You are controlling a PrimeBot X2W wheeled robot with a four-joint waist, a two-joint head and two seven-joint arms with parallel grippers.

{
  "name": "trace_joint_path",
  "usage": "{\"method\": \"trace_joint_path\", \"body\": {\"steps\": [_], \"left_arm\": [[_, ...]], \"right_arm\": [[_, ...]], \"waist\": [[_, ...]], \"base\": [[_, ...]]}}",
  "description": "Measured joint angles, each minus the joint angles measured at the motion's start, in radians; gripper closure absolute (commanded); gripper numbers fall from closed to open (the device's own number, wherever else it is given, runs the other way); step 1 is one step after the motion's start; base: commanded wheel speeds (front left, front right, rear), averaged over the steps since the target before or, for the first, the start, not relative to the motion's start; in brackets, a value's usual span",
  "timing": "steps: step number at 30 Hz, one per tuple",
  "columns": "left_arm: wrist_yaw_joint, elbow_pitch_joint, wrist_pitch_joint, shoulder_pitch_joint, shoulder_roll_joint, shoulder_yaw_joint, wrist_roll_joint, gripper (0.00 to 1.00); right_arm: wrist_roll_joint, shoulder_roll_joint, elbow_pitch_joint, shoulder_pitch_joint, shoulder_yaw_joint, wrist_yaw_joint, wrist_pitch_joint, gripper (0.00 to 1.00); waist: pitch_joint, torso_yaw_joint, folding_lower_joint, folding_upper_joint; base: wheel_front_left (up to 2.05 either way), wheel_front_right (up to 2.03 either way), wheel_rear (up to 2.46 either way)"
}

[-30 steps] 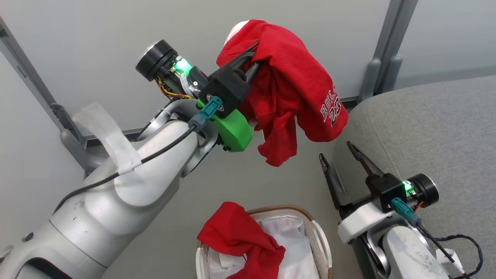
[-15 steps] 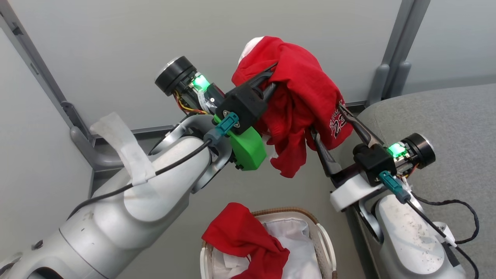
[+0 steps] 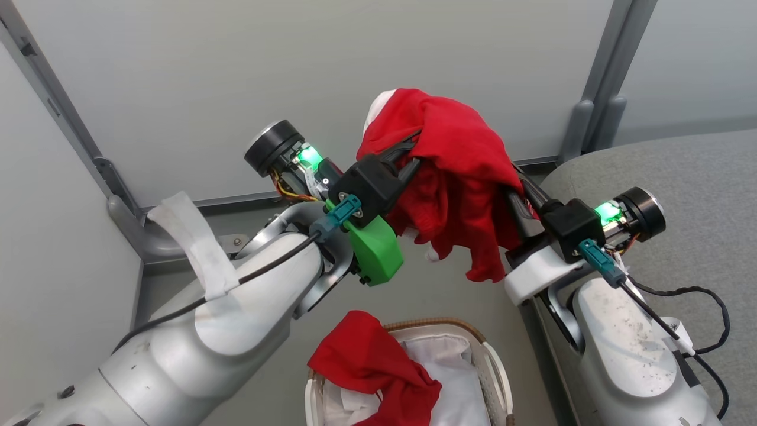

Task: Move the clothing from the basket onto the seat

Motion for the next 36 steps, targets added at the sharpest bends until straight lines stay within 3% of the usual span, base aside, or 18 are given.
{"method": "trace_joint_path", "body": {"steps": [4, 5, 7, 8, 21, 29, 36], "left_arm": [[0.002, 0.018, -0.016, 0.025, -0.002, 0.004, -0.018, 1.0], [0.005, 0.02, -0.024, 0.031, -0.003, 0.006, -0.021, 0.9], [0.01, 0.028, -0.047, 0.049, -0.011, 0.013, -0.04, 0.46], [0.011, 0.033, -0.058, 0.06, -0.016, 0.017, -0.051, 0.0], [0.044, 0.152, -0.158, 0.277, -0.056, 0.102, -0.139, 0.0], [0.043, 0.134, -0.164, 0.418, -0.074, 0.209, -0.098, 0.0], [0.013, 0.129, -0.164, 0.51, -0.106, 0.297, -0.048, 0.0]], "right_arm": [[0.009, 0.0, 0.002, 0.0, -0.004, 0.0, 0.0, 1.0], [0.01, 0.0, 0.002, 0.0, -0.005, 0.0, 0.0, 1.0], [0.015, 0.0, 0.002, 0.0, -0.011, 0.0, 0.0, 1.0], [0.015, 0.0, 0.003, 0.0, -0.015, 0.0, 0.0, 1.0], [-0.009, 0.0, -0.005, -0.003, -0.099, 0.0, 0.0, 1.0], [-0.021, 0.0, -0.006, 0.007, -0.135, 0.0, 0.0, 1.0], [-0.027, 0.0, -0.007, 0.022, -0.156, 0.0, 0.0, 1.0]], "waist": [[0.003, -0.005, 0.0, 0.0], [0.004, -0.006, 0.0, 0.0], [0.006, -0.008, 0.0, 0.0], [0.007, -0.009, 0.0, 0.0], [0.026, -0.025, 0.0, 0.0], [0.04, -0.043, 0.0, 0.0], [0.05, -0.066, 0.0, 0.0]], "base": [[0.0, 0.0, 0.0], [0.0, 0.0, 0.0], [0.0, 0.0, 0.0], [0.0, 0.0, 0.0], [0.0, 0.0, 0.0], [0.0, 0.0, 0.0], [0.0, 0.0, 0.0]]}}
